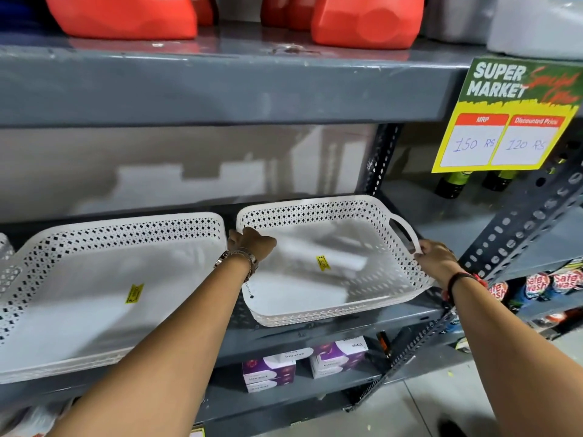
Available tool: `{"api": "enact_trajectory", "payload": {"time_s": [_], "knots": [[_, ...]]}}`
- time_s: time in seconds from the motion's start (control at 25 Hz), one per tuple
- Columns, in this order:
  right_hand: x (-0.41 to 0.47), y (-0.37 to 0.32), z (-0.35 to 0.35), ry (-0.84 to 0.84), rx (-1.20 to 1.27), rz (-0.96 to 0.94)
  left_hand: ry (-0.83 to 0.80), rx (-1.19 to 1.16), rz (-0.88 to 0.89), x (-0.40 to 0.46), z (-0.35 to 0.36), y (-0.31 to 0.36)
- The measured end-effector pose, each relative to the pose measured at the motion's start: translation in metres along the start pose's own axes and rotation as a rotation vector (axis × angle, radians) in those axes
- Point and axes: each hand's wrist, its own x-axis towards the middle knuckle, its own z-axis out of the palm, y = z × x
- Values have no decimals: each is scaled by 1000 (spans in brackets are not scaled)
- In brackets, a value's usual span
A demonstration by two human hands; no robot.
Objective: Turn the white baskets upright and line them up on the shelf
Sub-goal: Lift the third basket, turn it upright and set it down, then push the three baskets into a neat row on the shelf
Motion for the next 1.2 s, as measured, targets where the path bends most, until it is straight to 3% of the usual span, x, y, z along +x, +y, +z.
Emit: {"api": "enact_trajectory", "payload": {"time_s": [0.2, 0.28, 0.4, 0.56, 0.68, 0.76, 0.84, 0.92, 1.08, 1.2], "knots": [[-18, -36, 10, 123, -71, 26, 127, -166, 259, -12, -25, -5], [-34, -66, 24, 159, -82, -130, 251, -228, 283, -14, -43, -17], [-70, -118, 60, 69, -3, -389, 430, -236, 261, -16, -73, -53], [-109, -179, 115, -197, 209, -430, 661, 71, 292, -18, -129, -127], [-129, -203, 140, -352, 251, -362, 771, 321, 180, -19, -179, -184], [-139, -214, 153, -406, 305, -302, 724, 420, -32, -24, -213, -221], [-143, -218, 162, -436, 349, -250, 555, 536, -264, -28, -241, -253], [-145, -221, 169, -436, 334, -219, 400, 525, -389, -28, -262, -277], [-146, -220, 178, -371, 244, -164, 159, 70, -275, -14, -272, -286], [-152, -219, 181, -319, 175, -155, 129, 73, -187, -9, -258, -282]]}}
